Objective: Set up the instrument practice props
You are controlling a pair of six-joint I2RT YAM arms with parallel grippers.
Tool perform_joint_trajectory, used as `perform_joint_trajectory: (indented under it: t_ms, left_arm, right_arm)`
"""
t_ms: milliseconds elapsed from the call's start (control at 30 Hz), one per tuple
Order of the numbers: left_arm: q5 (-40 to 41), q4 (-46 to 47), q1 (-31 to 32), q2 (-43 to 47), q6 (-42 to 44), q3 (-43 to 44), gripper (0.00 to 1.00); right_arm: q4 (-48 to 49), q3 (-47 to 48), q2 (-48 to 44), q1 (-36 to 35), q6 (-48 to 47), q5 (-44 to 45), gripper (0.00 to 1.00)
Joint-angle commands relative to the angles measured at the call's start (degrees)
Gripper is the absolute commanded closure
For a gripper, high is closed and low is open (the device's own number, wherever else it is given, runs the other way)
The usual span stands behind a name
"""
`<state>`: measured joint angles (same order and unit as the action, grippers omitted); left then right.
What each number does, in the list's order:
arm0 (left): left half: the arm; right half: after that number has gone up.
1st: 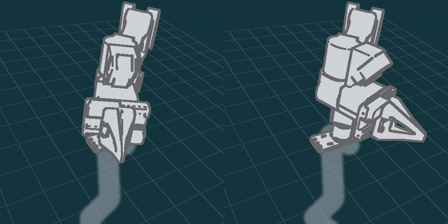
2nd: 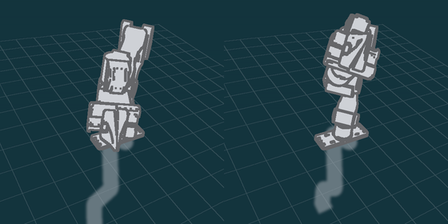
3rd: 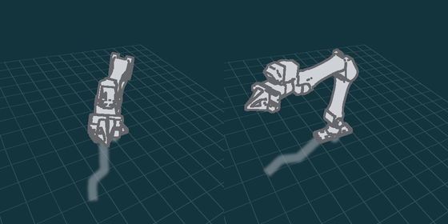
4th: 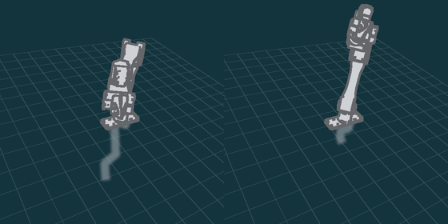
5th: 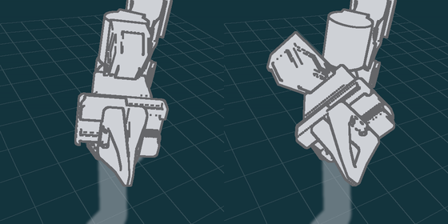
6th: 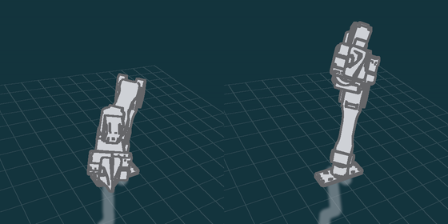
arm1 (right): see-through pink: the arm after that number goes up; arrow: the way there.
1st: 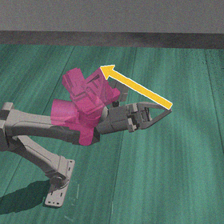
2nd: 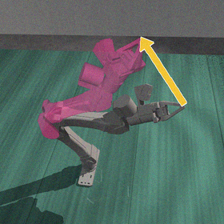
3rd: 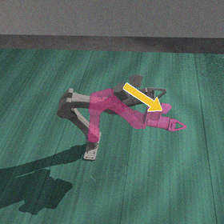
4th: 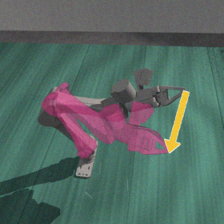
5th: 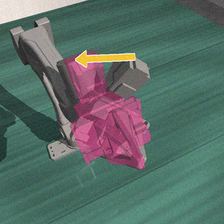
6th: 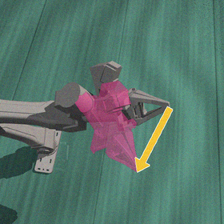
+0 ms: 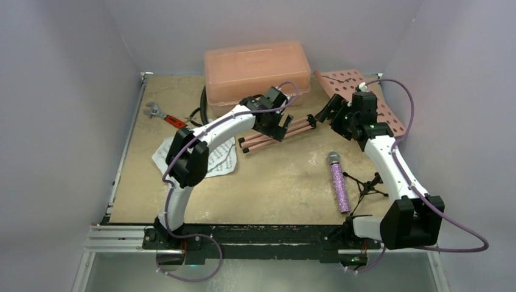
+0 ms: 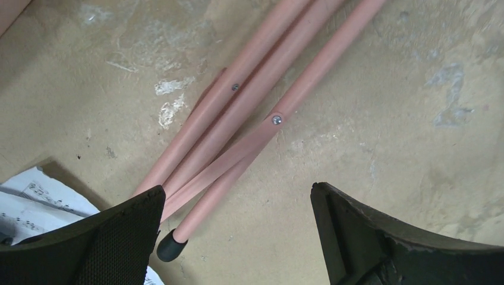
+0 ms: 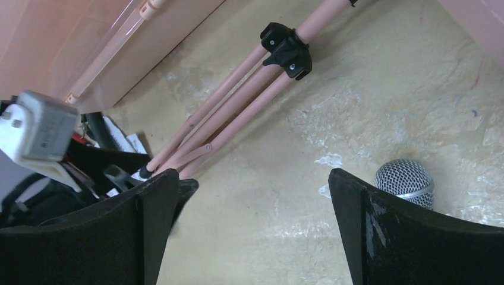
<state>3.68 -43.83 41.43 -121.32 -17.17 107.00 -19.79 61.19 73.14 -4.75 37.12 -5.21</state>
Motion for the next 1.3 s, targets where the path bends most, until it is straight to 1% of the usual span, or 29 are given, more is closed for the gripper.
perform_joint_trajectory:
  t_ms: [0,200,433,500,667,867,967,1067,1167,1267]
  left_arm:
    - [6.01,-4.7,2.44,-2.46,7.1,4.24,0.08]
    - [10.24,-6.79,4.33,-4.8,9.36,3.99,0.1]
    - [15.14,-7.31,6.3,-6.62,9.54,3.04,0.11]
    - [17.2,-7.84,6.87,-7.9,9.21,3.35,0.13]
    - [20.56,-9.53,7.67,-10.65,8.63,4.25,0.24]
    - [24.31,-10.39,8.49,-11.58,7.9,4.29,0.34]
    - [24.78,-10.56,8.83,-11.21,7.7,4.23,0.44]
    - [24.79,-10.57,9.33,-10.28,7.14,3.88,0.52]
    - [24.13,-10.44,10.07,-9.51,6.37,3.44,0.57]
    - [23.39,-10.94,11.1,-9.31,5.24,3.56,0.66]
  right_arm:
    - [-0.02,2.89,0.65,0.59,2.39,-3.27,0.02]
    - [1.27,3.29,4.68,1.15,5.23,-7.34,0.02]
    - [1.44,4.09,8.84,1.19,4.51,-10.3,0.02]
    - [1.52,4.23,9.6,1.17,4.12,-11.08,0.02]
    - [1.47,4.72,10.26,1.16,3.65,-11.37,0.02]
    - [1.43,4.55,9.99,1.2,3.41,-11.84,0.02]
    - [0.64,5.31,10.0,1.18,2.87,-11.34,0.02]
    - [-0.48,7.0,9.91,1.21,2.0,-9.88,0.02]
    - [-2.3,9.51,9.99,1.23,0.36,-6.42,0.02]
    - [-3.34,11.14,10.31,1.31,-0.85,-3.56,0.02]
